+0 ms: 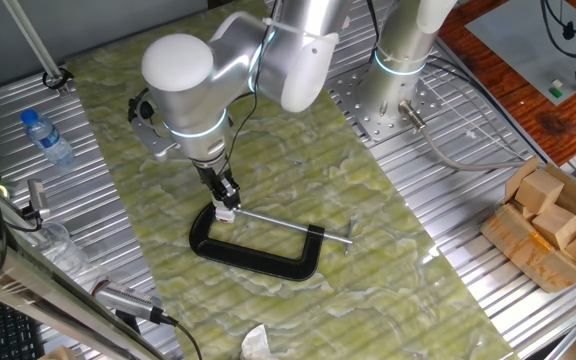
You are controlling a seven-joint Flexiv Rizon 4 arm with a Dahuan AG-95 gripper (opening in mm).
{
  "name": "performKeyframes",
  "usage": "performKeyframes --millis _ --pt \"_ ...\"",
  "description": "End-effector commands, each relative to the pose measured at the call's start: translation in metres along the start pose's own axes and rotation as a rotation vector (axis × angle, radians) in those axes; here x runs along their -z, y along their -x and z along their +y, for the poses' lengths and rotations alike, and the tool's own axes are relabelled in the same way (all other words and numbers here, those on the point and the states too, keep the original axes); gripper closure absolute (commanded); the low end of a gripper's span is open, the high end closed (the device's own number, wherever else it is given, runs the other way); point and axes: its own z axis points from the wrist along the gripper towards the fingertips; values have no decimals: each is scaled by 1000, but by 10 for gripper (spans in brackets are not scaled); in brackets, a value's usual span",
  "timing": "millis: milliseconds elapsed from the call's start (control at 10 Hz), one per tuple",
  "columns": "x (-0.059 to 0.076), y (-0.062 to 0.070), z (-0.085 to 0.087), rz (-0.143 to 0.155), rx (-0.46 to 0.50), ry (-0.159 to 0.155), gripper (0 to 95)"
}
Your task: Take out the light bulb by rotating it
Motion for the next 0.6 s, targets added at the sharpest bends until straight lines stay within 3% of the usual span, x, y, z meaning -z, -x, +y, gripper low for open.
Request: performKeyframes --millis 100,300,400,500,600 --pt "-1 0 0 -1 -1 0 380" --pt "-3 0 0 -3 2 0 380" --pt "-4 0 1 -4 4 0 570" --pt "-4 0 1 -3 4 -1 570" --pt "-4 0 1 -3 7 0 760"
